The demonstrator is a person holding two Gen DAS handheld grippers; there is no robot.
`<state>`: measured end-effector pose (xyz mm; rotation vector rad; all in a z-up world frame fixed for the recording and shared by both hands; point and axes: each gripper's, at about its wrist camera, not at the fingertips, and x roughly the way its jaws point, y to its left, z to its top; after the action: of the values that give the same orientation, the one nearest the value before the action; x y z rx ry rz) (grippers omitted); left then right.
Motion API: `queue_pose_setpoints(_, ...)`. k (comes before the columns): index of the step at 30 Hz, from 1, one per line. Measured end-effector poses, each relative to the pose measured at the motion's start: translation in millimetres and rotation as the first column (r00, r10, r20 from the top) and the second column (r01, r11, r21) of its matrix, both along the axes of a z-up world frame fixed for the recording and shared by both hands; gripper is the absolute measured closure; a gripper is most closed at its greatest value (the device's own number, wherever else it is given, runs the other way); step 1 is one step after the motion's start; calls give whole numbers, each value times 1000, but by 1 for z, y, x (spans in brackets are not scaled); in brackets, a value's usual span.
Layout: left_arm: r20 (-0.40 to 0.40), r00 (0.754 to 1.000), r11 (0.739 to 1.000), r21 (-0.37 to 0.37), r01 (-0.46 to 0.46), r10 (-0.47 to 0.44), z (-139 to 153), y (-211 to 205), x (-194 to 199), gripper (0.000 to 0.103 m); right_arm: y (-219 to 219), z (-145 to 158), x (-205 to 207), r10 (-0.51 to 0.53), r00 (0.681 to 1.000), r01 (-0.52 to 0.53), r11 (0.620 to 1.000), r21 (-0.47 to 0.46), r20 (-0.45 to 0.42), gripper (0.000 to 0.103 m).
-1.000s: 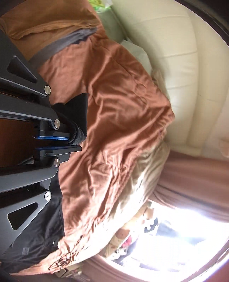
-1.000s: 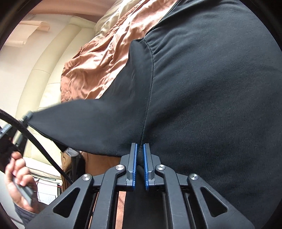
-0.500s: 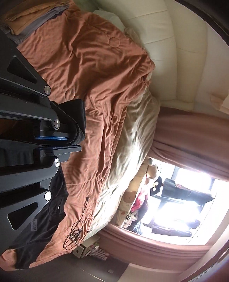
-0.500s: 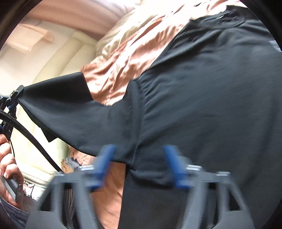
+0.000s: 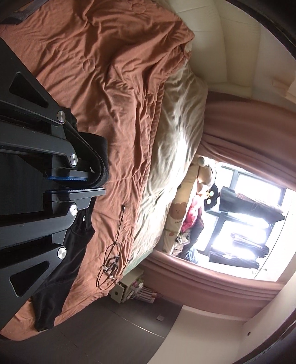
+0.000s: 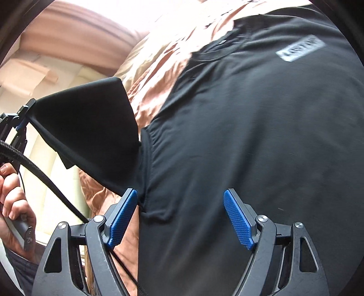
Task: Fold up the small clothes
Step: 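Carry the held sleeve across the shirt body with the left tool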
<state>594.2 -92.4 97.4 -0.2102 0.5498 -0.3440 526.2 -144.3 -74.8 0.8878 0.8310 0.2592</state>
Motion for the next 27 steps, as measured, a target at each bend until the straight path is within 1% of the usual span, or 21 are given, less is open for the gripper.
queue_pose_setpoints(3, -7, 999, 999, -10, 46, -46, -6, -17, 0, 98, -4, -1, -11, -22, 999, 22, 1000, -21, -24, 26)
queue_pose_setpoints(5, -9, 996, 996, -23, 87, -88, -8, -27, -1, 98, -9, 2, -10, -36, 999, 35, 999, -36, -32, 26)
queue_pose_setpoints(9, -13, 987, 986, -41, 162, -162, -13, -46, -4, 98, -25, 5, -8, -80, 997, 80, 997, 11, -21, 26)
queue_pose_setpoints(14, -33, 972, 971, -56, 231, -233, -29, -62, -7, 98, -48, 0, -14, -138, 990, 139, 990, 35, -21, 26)
queue_pose_setpoints(17, -54, 960, 961, -63, 270, -273, -44, -74, -9, 98, -62, -3, -20, -170, 985, 171, 984, 42, -28, 26)
queue_pose_setpoints(19, -78, 958, 961, -55, 271, -275, -58, -84, -8, 98, -66, -5, -24, -187, 982, 189, 981, 48, -33, 26)
queue_pose_setpoints(23, -155, 944, 957, -59, 284, -290, -95, -106, -4, 98, -80, -5, -35, -217, 975, 219, 974, 63, -39, 26)
queue_pose_setpoints(27, -231, 922, 951, -80, 299, -310, -125, -122, -4, 98, -92, -4, -45, -253, 966, 256, 965, 66, -48, 26)
